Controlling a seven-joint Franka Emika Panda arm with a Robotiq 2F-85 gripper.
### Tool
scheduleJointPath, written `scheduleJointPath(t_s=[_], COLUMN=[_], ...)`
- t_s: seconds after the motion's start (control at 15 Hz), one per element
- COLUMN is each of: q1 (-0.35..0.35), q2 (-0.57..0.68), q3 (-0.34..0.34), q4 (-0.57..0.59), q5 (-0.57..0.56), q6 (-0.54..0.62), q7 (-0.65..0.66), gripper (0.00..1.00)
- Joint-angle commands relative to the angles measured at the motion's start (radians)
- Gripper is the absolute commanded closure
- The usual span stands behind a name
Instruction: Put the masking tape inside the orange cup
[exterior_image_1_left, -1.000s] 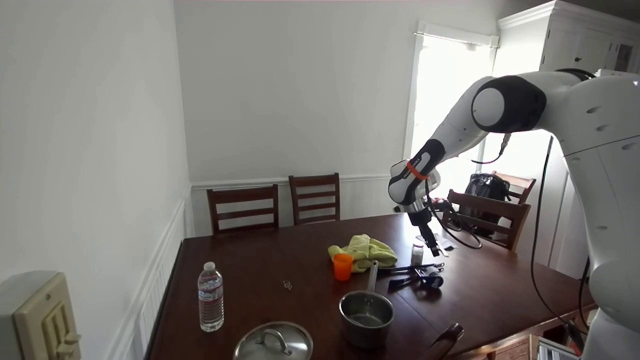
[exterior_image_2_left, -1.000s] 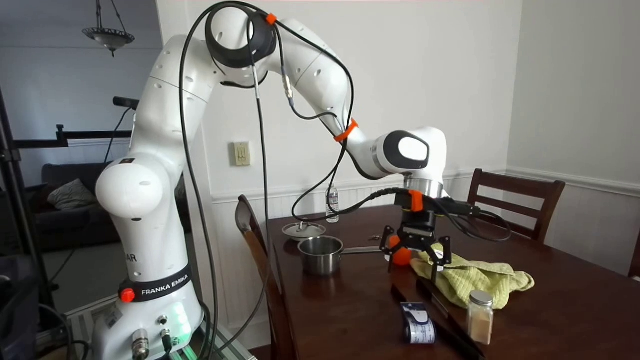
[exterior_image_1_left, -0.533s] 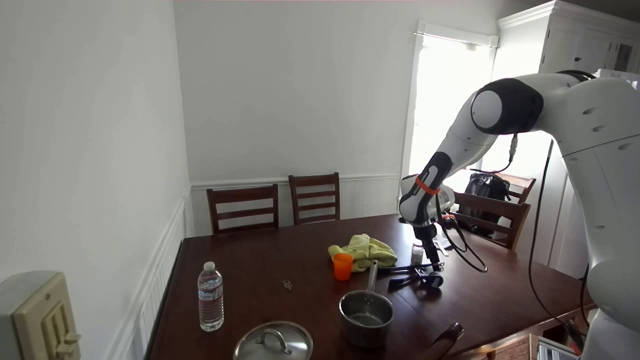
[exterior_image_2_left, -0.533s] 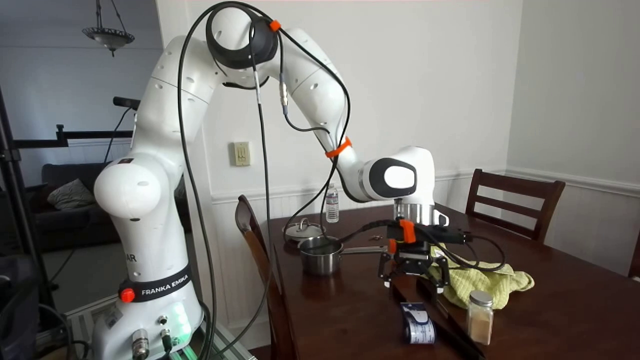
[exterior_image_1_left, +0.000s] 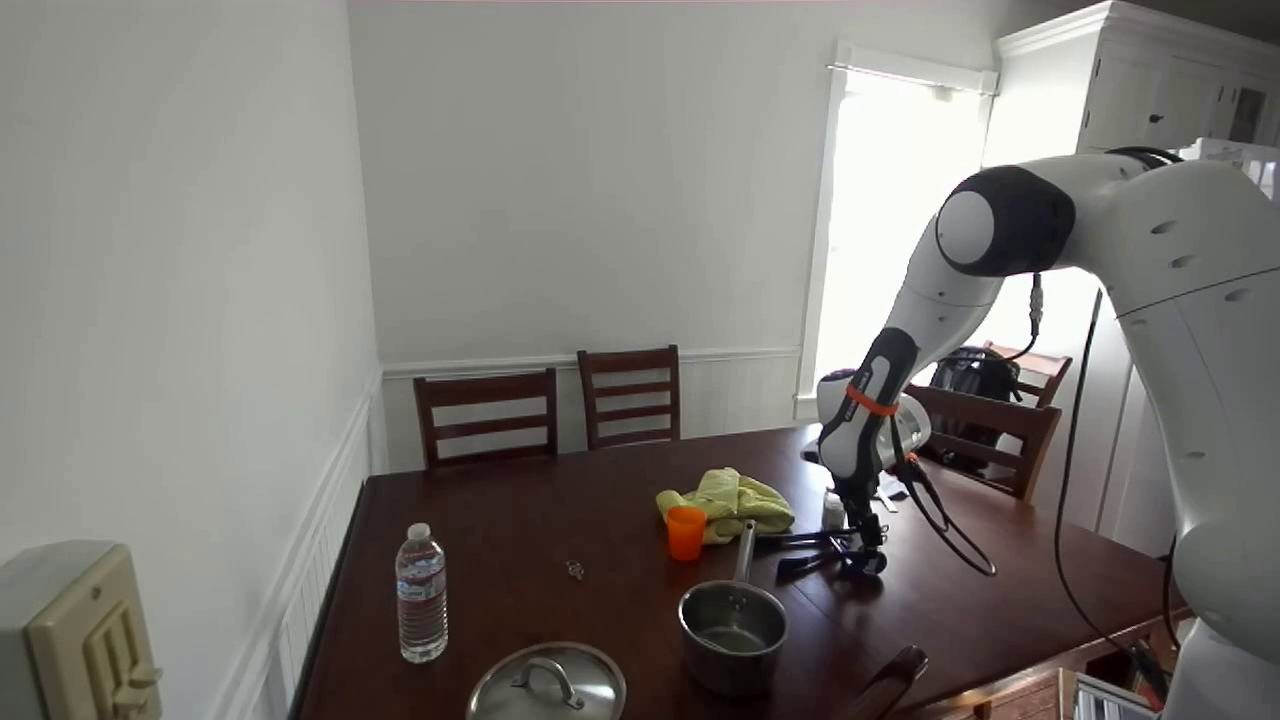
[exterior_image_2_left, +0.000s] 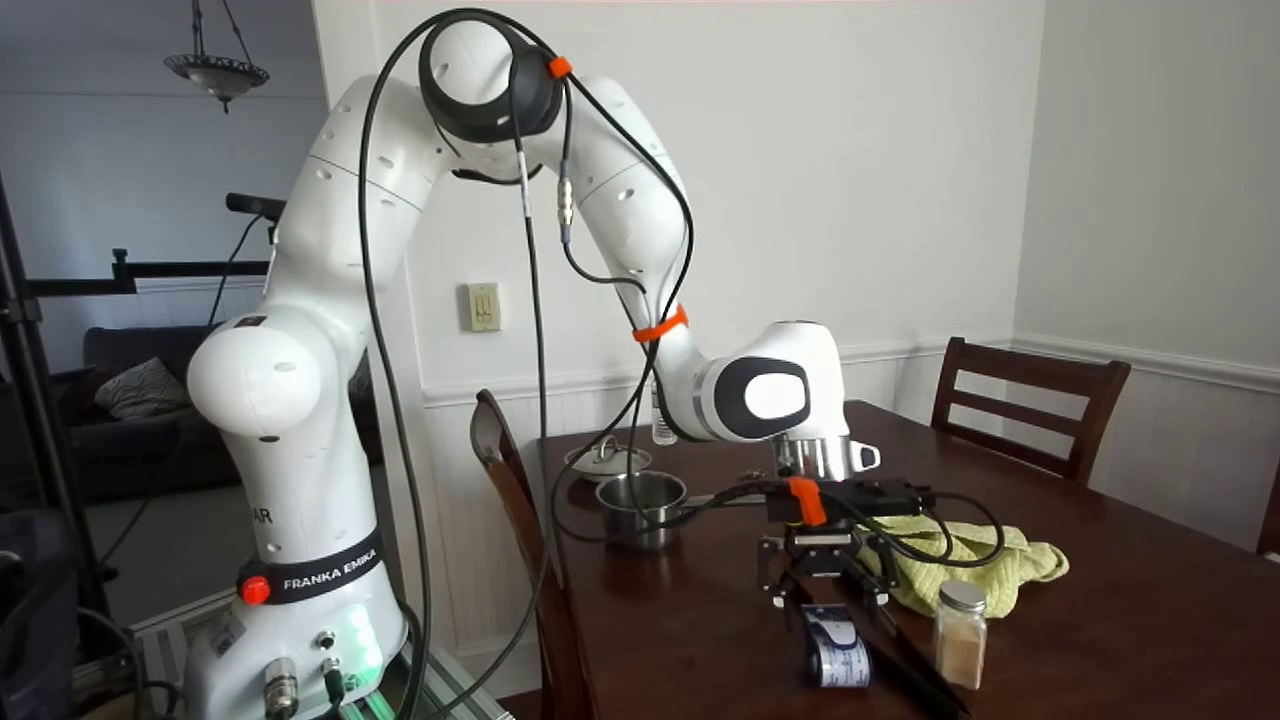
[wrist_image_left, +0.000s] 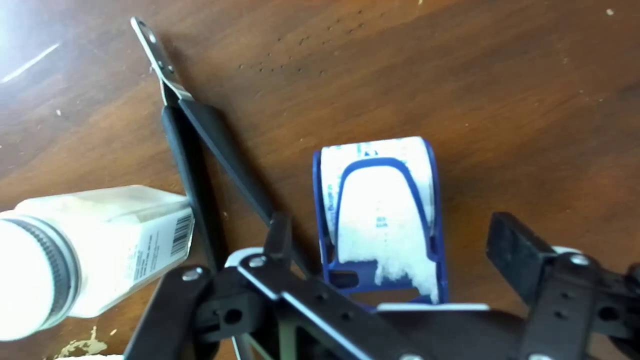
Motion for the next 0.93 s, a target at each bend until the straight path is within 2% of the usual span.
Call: scheduleJointPath(t_s=[0.0,0.07,0.13,0.2,0.53,0.73,0.87], q1=[-0.006,-0.014,-0.022,-0.024,-0.027,-0.02,-0.054], q2=[0.027,0.036,0.048,0.059,0.089,0.033,-0.089], q3=[-0.005,0.006,0.019,0.02,0.015,0.007,0.038], q4=[0.007,0.017,0.031,0.039,0.079,0.045,-0.042], q5=[-0.046,-0.04,-0.029,-0.027,-0.021,-0.039,-0.05], q6=[0.042,0.027,0.007,0.001,-0.012,-0.044,-0.098], q7=[-0.02,-0.037,-0.058,-0.068,-0.072,-0.091,-0.258], gripper=[0.0,0.0,0.09,0.26,0.62,0.64,0.64])
